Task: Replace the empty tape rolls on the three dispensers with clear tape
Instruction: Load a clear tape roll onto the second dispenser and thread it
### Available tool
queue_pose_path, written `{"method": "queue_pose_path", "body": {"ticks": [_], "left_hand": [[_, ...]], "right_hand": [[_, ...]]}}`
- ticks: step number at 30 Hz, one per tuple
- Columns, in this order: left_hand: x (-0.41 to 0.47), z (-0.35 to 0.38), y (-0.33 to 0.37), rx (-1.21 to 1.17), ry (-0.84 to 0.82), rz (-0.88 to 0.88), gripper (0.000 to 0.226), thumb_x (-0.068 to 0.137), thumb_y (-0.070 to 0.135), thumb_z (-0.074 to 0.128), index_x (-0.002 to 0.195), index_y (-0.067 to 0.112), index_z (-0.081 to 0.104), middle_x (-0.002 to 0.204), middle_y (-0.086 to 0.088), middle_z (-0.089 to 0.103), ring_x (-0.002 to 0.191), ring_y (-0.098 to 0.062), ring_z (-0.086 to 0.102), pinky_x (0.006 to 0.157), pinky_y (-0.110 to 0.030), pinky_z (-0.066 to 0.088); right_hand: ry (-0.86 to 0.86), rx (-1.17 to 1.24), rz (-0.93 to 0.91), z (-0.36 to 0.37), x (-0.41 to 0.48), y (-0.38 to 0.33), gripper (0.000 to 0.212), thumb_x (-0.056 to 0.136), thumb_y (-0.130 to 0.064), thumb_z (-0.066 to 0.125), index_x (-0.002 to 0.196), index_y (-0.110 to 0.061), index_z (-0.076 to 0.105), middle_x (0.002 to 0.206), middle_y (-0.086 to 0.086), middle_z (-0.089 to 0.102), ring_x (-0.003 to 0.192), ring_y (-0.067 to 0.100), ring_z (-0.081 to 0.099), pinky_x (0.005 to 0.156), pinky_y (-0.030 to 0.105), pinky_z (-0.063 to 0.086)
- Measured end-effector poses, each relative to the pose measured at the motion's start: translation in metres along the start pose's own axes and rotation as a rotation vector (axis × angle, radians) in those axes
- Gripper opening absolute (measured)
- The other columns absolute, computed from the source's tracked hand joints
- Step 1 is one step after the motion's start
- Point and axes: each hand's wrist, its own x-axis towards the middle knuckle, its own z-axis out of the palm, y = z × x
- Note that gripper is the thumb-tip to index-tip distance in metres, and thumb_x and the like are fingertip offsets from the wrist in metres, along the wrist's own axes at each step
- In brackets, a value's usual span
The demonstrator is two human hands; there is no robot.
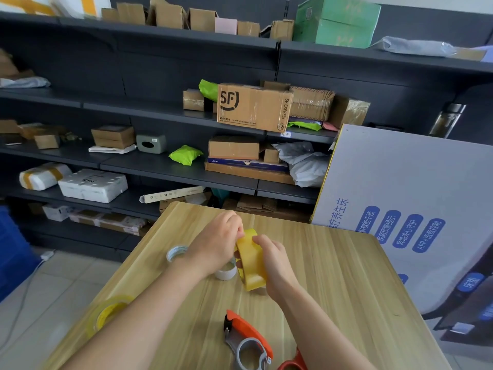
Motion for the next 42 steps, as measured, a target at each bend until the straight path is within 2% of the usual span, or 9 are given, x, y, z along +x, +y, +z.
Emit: {"method": "queue_pose_path", "body": {"ticks": [5, 7, 10, 14, 20, 23, 27, 33, 42], "left_hand": [[0.001, -0.006, 0.004, -0.138, -0.006, -0.204, 0.017, 0.098, 0.017, 0.044, 0.082, 0.013, 0.05, 0.089, 0.0, 0.054, 0.081, -0.016, 0.05, 0.062, -0.021, 0.037], [0.001, -0.011, 0.003, -0.182, -0.062, -0.185, 0.017, 0.097, 0.022, 0.048, 0.084, 0.015, 0.056, 0.09, 0.002, 0.058, 0.083, -0.013, 0.052, 0.065, -0.022, 0.041], [-0.003, -0.013, 0.0, -0.297, -0.134, -0.156, 0.013, 0.088, 0.032, 0.064, 0.089, 0.021, 0.069, 0.094, 0.008, 0.061, 0.087, -0.009, 0.057, 0.071, -0.027, 0.049], [-0.004, -0.012, -0.002, -0.329, -0.081, -0.167, 0.005, 0.083, 0.018, 0.071, 0.078, 0.021, 0.071, 0.09, 0.009, 0.063, 0.082, -0.007, 0.058, 0.069, -0.021, 0.045], [-0.003, -0.007, 0.002, -0.118, -0.097, -0.127, 0.015, 0.094, 0.016, 0.053, 0.079, 0.019, 0.054, 0.091, 0.005, 0.056, 0.081, -0.011, 0.051, 0.07, -0.023, 0.04], [-0.004, -0.003, 0.001, -0.122, -0.037, -0.204, 0.017, 0.096, 0.017, 0.047, 0.08, 0.017, 0.052, 0.085, 0.004, 0.056, 0.08, -0.015, 0.053, 0.067, -0.027, 0.043], [-0.003, -0.003, -0.003, -0.422, 0.042, -0.423, 0.022, 0.096, 0.013, 0.046, 0.076, 0.014, 0.055, 0.075, 0.0, 0.066, 0.072, -0.018, 0.06, 0.069, -0.04, 0.054], [-0.005, -0.001, -0.008, -0.806, 0.094, -0.667, 0.024, 0.098, 0.006, 0.044, 0.077, 0.008, 0.056, 0.067, -0.003, 0.068, 0.064, -0.019, 0.057, 0.058, -0.035, 0.052], [-0.015, -0.01, -0.014, -1.134, -0.145, -0.681, 0.018, 0.098, 0.014, 0.049, 0.091, 0.002, 0.061, 0.08, -0.009, 0.072, 0.074, -0.02, 0.062, 0.062, -0.029, 0.056]], "right_hand": [[-0.015, 0.04, 0.09, 0.002, 0.005, 0.007, 0.054, 0.069, -0.044, 0.059, 0.112, -0.011, 0.056, 0.111, 0.027, 0.066, 0.083, 0.032, 0.069, 0.076, 0.044, 0.056], [-0.009, 0.059, 0.121, 0.001, 0.005, 0.01, 0.055, 0.074, -0.04, 0.057, 0.12, -0.012, 0.05, 0.114, 0.023, 0.066, 0.083, 0.032, 0.072, 0.076, 0.046, 0.058], [-0.022, 0.043, 0.143, -0.001, 0.009, 0.013, 0.071, 0.058, -0.043, 0.057, 0.121, -0.011, 0.052, 0.114, 0.021, 0.068, 0.101, 0.038, 0.069, 0.084, 0.053, 0.055], [-0.049, -0.004, 0.098, -0.003, 0.005, 0.009, 0.045, 0.081, -0.028, 0.048, 0.116, -0.002, 0.056, 0.102, 0.024, 0.072, 0.078, 0.032, 0.072, 0.072, 0.04, 0.054], [-0.057, -0.034, 0.098, 0.001, 0.006, 0.011, 0.064, 0.067, -0.041, 0.055, 0.12, -0.006, 0.055, 0.103, 0.02, 0.071, 0.087, 0.034, 0.072, 0.071, 0.04, 0.056], [-0.09, -0.042, 0.058, -0.001, 0.001, 0.008, 0.035, 0.084, -0.025, 0.049, 0.109, -0.001, 0.054, 0.083, 0.017, 0.069, 0.061, 0.028, 0.067, 0.055, 0.03, 0.053], [-0.077, -0.093, 0.025, -0.004, -0.004, 0.01, 0.016, 0.082, -0.03, 0.052, 0.087, -0.015, 0.048, 0.085, 0.018, 0.066, 0.069, 0.03, 0.062, 0.072, 0.039, 0.054], [-0.131, -0.093, -0.059, -0.011, -0.015, 0.006, 0.027, 0.096, -0.007, 0.043, 0.069, -0.012, 0.047, 0.062, 0.007, 0.056, 0.049, 0.018, 0.056, 0.051, 0.026, 0.046], [-0.09, -0.168, -0.196, -0.008, -0.013, 0.024, 0.024, 0.092, -0.025, 0.063, 0.09, -0.003, 0.072, 0.069, 0.009, 0.071, 0.056, 0.016, 0.065, 0.05, 0.026, 0.051]]}}
